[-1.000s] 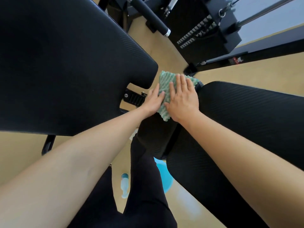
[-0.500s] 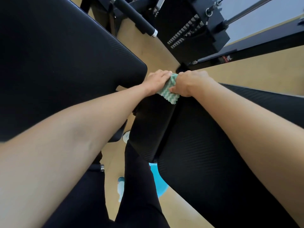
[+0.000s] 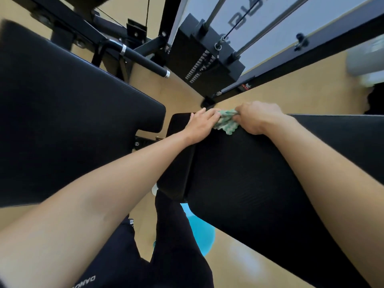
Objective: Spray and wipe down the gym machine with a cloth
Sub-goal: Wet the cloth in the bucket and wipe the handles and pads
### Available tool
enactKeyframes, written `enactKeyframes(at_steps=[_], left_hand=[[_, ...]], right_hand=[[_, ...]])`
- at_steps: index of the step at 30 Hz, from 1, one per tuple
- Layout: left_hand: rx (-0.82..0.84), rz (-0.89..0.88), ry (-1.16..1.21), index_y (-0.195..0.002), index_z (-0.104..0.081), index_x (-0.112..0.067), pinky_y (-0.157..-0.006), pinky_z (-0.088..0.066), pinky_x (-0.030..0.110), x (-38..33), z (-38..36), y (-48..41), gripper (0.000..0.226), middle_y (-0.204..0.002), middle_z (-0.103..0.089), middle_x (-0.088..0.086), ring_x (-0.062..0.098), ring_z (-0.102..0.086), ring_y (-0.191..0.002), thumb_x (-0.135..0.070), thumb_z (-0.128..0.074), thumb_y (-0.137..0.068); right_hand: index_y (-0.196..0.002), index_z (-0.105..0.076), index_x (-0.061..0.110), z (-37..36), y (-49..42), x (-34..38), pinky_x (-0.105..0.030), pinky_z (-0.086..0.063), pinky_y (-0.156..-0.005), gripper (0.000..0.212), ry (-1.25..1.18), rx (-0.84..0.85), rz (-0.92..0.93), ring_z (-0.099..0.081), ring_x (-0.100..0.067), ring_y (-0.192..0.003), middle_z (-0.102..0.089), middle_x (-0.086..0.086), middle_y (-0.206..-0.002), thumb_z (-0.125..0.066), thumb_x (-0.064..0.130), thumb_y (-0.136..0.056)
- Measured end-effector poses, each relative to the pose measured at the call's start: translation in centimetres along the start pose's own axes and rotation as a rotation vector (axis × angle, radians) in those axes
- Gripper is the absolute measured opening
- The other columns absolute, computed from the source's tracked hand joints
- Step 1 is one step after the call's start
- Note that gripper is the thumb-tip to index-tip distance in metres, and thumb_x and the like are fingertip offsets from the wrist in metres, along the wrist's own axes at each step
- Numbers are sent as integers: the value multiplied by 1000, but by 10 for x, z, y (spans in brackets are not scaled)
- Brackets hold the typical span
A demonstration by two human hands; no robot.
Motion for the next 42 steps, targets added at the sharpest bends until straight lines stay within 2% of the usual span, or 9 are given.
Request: enactKeyframes(at_steps=[6, 12, 18, 23, 27, 30, 35, 39, 42], left_hand=[[31, -132, -28, -148, -51, -28, -116, -30, 56, -64, -1, 12, 56, -143, -56, 1, 20, -47, -135, -53, -33, -102], [102, -208, -85, -152, -46, -33, -118, -28, 60, -126, -10, 26, 62, -148, -52, -1, 21, -46, -138, -58, -33, -97], [199, -323, -18, -154, -43, -27, -118, -37, 46, -196, -25, 38, 64, -148, -52, -1, 12, -47, -137, -58, -39, -98], [251, -423, -56, -159, -34, -28, -117, -36, 33, -244, -39, 39, 66, -150, -47, -5, 5, -43, -139, -57, -42, -100], [285, -479, -57, -161, -30, -25, -109, -37, 20, -282, -52, 39, 66, -143, -46, -10, -3, -48, -128, -49, -49, -102], [290, -551, -141, -159, -32, -24, -111, -39, 26, -306, -62, 39, 71, -141, -46, -8, 5, -49, -129, -54, -54, -99], [255, -783, -529, -138, -56, -35, -108, -42, 44, -345, -76, 47, 50, -143, -50, -13, 18, -47, -130, -58, -49, -95], [242, -981, -905, -125, -66, -37, -119, -21, 53, -358, -98, 68, 52, -137, -59, -18, 25, -38, -141, -62, -31, -97], [231, -1108, -971, -121, -68, -32, -124, -8, 56, -353, -112, 95, 49, -129, -65, -16, 20, -42, -141, -58, -32, -100]], right_hand=[[-121, -59, 20, 5, 52, -31, -42, -35, -90, 21, 12, -148, -79, -61, -30, -113, -67, -8, -121, -50, 21, -102], [-129, -58, 19, 9, 111, -64, -55, -19, -120, 34, 63, -296, -149, -51, -30, -130, -65, -3, -127, -58, 20, -95], [-156, -35, 12, -7, 173, -77, -57, -9, -124, 65, -88, -461, -246, -21, -31, -154, -36, -8, -162, -54, 39, -100], [-145, -54, 14, -41, 239, -87, -60, -27, -117, 64, -471, -787, -463, -37, -35, -145, -51, -11, -151, -72, 33, -88], [-141, -59, 16, -78, 281, -100, -50, -41, -107, 57, -804, -971, -624, -47, -32, -134, -52, -6, -150, -76, 22, -86], [-144, -56, 16, -104, 298, -108, -41, -43, -110, 60, -1022, -959, -683, -53, -26, -130, -55, -3, -145, -76, 19, -87], [-141, -57, 26, -132, 312, -117, -34, -48, -90, 63, -1245, -767, -771, -63, -24, -114, -67, 3, -127, -77, 47, -85], [-153, -44, 26, -141, 314, -124, -34, -45, -99, 87, -1407, -712, -762, -61, -24, -124, -65, -2, -136, -82, 51, -78], [-160, -31, 23, -147, 319, -121, -25, -41, -103, 101, -1512, -779, -712, -58, -16, -127, -60, 2, -142, -87, 37, -77]])
Point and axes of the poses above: each hand's wrist, its own y-axis away from the middle knuckle, its own z-axis out of the back of the hand, x = y × z, the point moved 3 cm from there along -y, towards the middle knuckle
